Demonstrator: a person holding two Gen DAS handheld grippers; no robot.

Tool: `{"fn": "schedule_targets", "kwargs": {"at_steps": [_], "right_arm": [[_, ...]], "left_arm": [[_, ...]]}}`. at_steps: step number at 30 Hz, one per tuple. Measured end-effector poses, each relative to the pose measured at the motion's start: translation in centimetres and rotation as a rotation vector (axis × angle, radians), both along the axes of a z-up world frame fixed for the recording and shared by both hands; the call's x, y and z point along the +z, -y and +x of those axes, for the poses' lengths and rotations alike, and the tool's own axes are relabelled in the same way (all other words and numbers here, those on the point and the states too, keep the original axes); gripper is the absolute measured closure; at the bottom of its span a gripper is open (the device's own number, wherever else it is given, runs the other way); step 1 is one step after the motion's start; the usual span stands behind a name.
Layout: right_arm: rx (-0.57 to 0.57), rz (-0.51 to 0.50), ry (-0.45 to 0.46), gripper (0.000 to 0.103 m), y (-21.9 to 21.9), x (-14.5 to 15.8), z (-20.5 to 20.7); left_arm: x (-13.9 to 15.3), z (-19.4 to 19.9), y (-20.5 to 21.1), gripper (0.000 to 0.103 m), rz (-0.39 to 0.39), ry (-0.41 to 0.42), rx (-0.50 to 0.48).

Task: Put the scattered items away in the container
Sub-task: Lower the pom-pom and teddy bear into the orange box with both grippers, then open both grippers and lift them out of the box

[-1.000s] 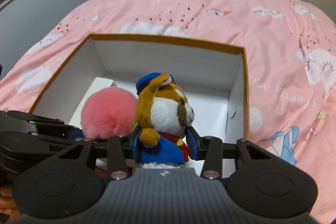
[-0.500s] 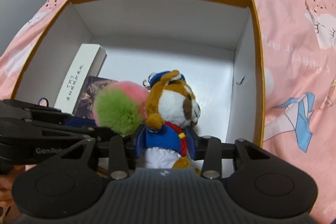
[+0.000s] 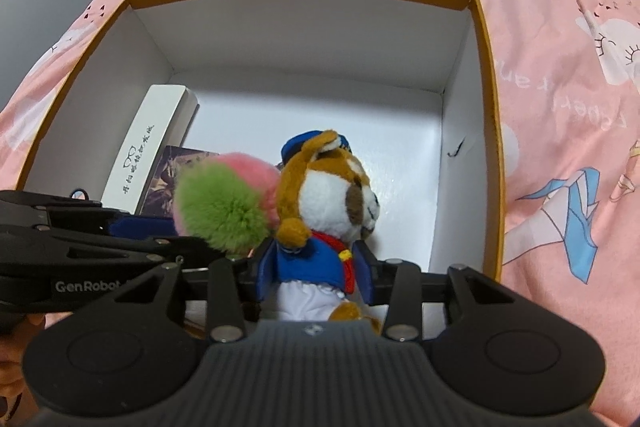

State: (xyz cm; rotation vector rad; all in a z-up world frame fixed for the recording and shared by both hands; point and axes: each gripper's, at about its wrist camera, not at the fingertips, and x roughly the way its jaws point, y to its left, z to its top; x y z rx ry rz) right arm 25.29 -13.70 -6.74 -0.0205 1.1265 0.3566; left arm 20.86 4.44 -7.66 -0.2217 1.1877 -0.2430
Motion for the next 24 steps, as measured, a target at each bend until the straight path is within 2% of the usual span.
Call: {"fn": "schedule_targets", "kwargs": {"at_steps": [3,7,9,12,14,24], "right_arm": [[-0.003,-0.002,0.009,0.056,0.0,0.2,-0.1],[-0.006,0.013,0.024,0.048,0.1,0.5,-0.6],[0.006,0.018,0.032,0.043,0.0,0.8,-0.8],[0.014,0.000,0.074,0.039,-0.2,1.3,-1.5],[0.016,-0.031,0.109,0.029,-0.5,1.8,-1.8],[0.074,-0.153,0.339,0.024,-0.9,4.2,-5.4]], "left_arm": [[0.2,-0.4,0.0,0.042,0.032,0.028,0.012],[0.5,-0.8,0.0,0.039,0.065,0.059,0.029],[0.8,-1.1,-0.1,0.033,0.087,0.078,0.035],[1.2,-1.5,-0.2,0.033,0.099,0.104,0.043],[1.6,-1.8,-0.3,0.031,0.104,0.124,0.048],[4.0,-3.8,0.2,0.030,0.138,0.231,0.074]]}}
